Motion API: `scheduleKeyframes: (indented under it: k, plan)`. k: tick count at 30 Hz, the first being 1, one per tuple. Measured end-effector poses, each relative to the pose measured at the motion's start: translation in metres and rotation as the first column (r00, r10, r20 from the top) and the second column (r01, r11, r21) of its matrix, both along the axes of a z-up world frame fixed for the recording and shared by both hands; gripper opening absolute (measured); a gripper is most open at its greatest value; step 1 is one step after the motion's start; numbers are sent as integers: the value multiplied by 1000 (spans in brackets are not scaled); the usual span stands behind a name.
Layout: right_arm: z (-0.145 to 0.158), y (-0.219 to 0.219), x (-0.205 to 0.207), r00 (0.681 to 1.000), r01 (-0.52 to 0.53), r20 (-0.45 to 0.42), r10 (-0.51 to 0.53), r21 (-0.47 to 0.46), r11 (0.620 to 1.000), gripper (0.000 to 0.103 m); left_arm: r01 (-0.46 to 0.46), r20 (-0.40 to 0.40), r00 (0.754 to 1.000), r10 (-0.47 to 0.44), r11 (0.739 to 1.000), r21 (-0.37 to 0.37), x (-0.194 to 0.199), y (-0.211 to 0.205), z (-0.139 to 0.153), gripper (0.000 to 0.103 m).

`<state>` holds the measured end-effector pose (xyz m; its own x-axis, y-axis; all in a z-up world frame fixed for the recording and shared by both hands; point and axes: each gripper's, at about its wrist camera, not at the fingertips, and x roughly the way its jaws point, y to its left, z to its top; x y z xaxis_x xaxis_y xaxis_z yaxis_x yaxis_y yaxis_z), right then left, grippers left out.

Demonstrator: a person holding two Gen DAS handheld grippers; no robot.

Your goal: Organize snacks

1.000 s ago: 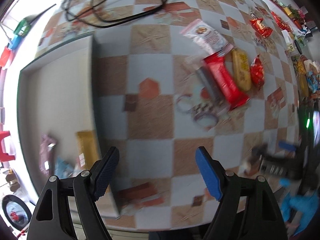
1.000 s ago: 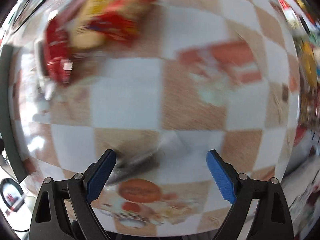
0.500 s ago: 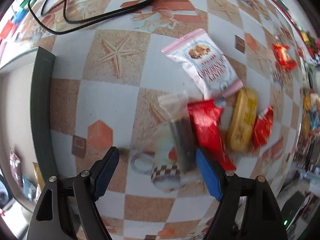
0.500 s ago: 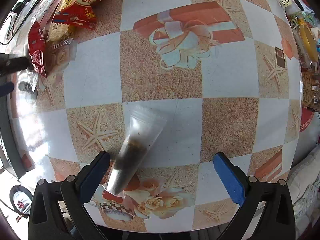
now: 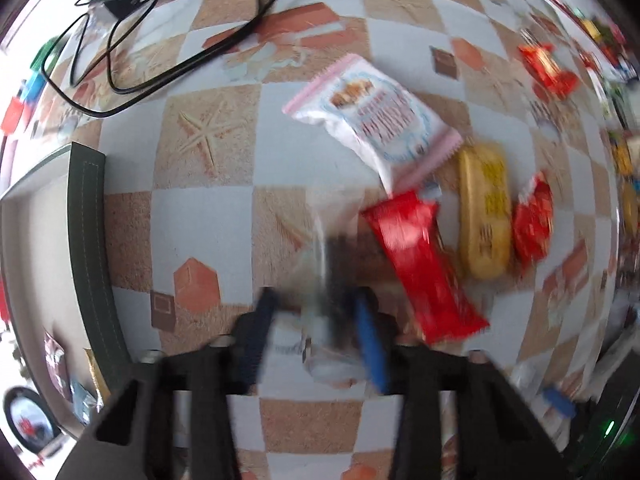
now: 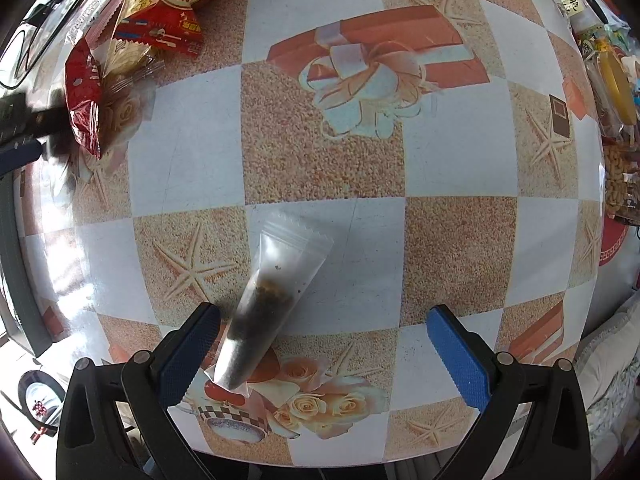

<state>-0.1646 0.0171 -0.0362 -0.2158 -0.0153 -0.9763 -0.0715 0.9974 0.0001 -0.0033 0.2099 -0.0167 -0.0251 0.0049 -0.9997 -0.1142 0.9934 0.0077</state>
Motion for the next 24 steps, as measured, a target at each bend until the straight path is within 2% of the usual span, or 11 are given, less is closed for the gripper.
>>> scheduleKeyframes:
  k: [1,7,10,12,14,17,20,24]
  plan:
    - [0,0,-1,1000,1,2,-1,0,1000,103,17,-2,1000,-17,1000,-2,-10,-5,0,31]
    - [1,0,-1,1000,2,18,-2,1,1000,103,98,-21,995,-98,995,-1,-81,-6,1,32]
    - [2,0,-3,999,5,31,-5,1,1000,103,96,-9,995,-96,995,-1,-99,0,5,33]
    - [4,-1,-4,999,7,39,-7,1,1000,103,91,13,996,-91,996,-2,-101,4,11,42]
    - [4,0,-6,999,9,41,-9,2,1000,103,95,39,995,-95,995,12,-104,8,19,60]
    - [3,-1,-6,1000,10,29,-10,1,1000,103,105,63,992,-108,993,47,-91,11,27,63]
    - [0,-1,-1,1000,11,-4,-11,0,1000,103,96,86,991,-100,995,41,-66,13,36,65]
    - [-2,0,3,999,15,-32,-15,-2,1000,103,111,76,991,-113,993,33,-26,0,29,68]
